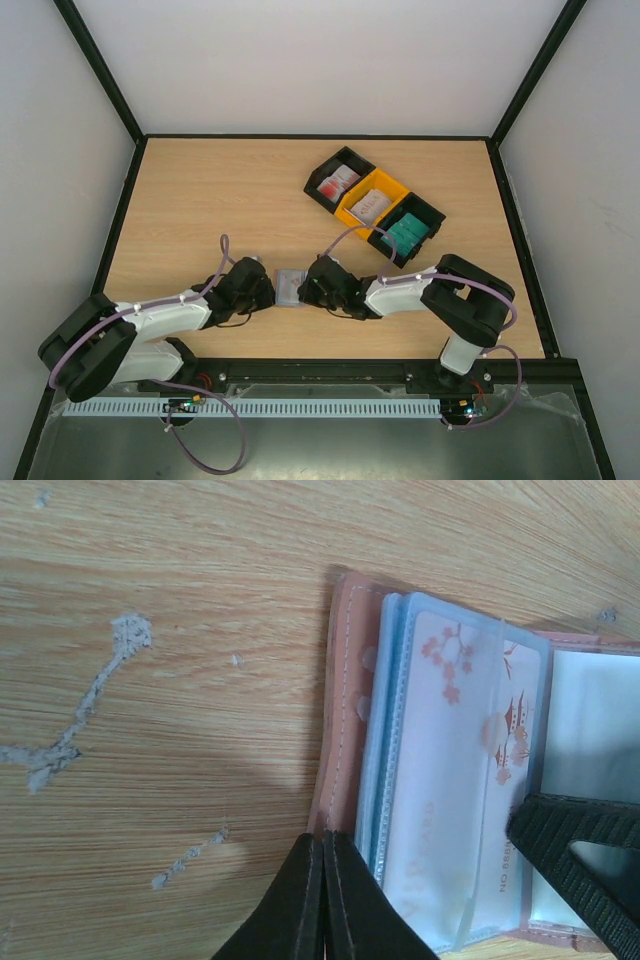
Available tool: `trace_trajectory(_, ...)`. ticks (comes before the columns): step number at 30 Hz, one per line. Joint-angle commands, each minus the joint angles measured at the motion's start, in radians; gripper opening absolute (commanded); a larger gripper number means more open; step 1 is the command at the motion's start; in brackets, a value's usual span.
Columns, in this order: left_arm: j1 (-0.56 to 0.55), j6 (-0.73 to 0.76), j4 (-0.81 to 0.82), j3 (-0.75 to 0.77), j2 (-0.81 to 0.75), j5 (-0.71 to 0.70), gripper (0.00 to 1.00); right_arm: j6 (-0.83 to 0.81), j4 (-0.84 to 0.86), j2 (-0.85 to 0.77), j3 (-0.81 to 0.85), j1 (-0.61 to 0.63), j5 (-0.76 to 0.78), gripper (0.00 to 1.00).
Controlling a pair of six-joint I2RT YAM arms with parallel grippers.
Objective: Put the credit cards into the card holder
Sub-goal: Insert the credit card into the card holder.
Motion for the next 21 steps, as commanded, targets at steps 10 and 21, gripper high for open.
trace_trajectory(10,-0.017,-0.011,-0.042,0.002,-0.071,0.000,0.02,-0.134,-0.320,-0.130,0.082,0.023,0.259,0.36)
trace_trajectory(21,0.060,-0.049,-0.145,-0.017,-0.227,-0.105,0.06,-0.243,-0.557,0.059,0.366,0.150,0.407,0.44)
